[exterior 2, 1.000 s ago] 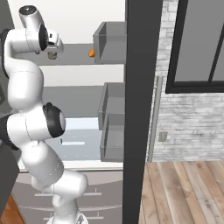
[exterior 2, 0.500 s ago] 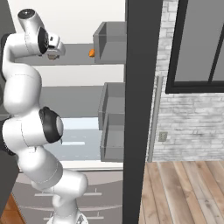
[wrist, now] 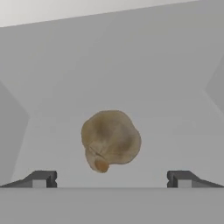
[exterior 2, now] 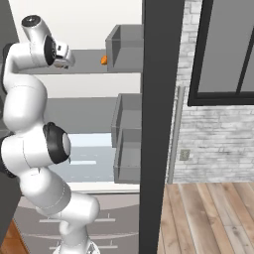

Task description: Retrieve the bottle and the shaker from the cabinet and place them next to the mixing bowl on the counter. Then add garlic from the fridge to the mixing bowl.

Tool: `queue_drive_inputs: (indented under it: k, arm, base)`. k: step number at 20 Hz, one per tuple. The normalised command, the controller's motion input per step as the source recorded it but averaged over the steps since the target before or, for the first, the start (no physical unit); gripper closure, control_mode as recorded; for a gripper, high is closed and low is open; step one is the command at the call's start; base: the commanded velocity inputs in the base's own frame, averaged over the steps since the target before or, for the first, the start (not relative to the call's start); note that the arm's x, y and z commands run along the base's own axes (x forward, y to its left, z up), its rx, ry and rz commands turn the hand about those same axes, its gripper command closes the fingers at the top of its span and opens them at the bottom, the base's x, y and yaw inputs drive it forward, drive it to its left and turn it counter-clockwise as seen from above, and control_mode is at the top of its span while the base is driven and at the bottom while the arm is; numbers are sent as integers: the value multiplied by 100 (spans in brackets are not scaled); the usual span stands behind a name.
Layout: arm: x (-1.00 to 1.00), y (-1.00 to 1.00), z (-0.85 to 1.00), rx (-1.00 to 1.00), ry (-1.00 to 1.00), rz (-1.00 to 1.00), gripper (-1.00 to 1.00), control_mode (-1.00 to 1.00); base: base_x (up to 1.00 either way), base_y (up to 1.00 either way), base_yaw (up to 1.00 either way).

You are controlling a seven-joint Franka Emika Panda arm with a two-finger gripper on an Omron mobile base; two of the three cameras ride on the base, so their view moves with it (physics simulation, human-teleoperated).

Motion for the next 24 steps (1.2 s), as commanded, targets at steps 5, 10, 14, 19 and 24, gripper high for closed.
queue_drive_inputs:
  k: [5, 10, 14, 19, 24]
  arm:
    - [25, 0, 0, 0, 0, 0, -100, -100]
    - [9, 0, 0, 0, 0, 0, -100, -100]
    - [2, 0, 0, 0, 0, 0, -100, -100]
    - [12, 4, 0, 0, 0, -3, -100, -100]
    - [0, 0, -1, 0, 0, 0, -100, -100]
  base:
    - [0, 0, 0]
    - [0, 0, 0]
    - [0, 0, 0]
    - [0, 0, 0]
    - [0, 0, 0]
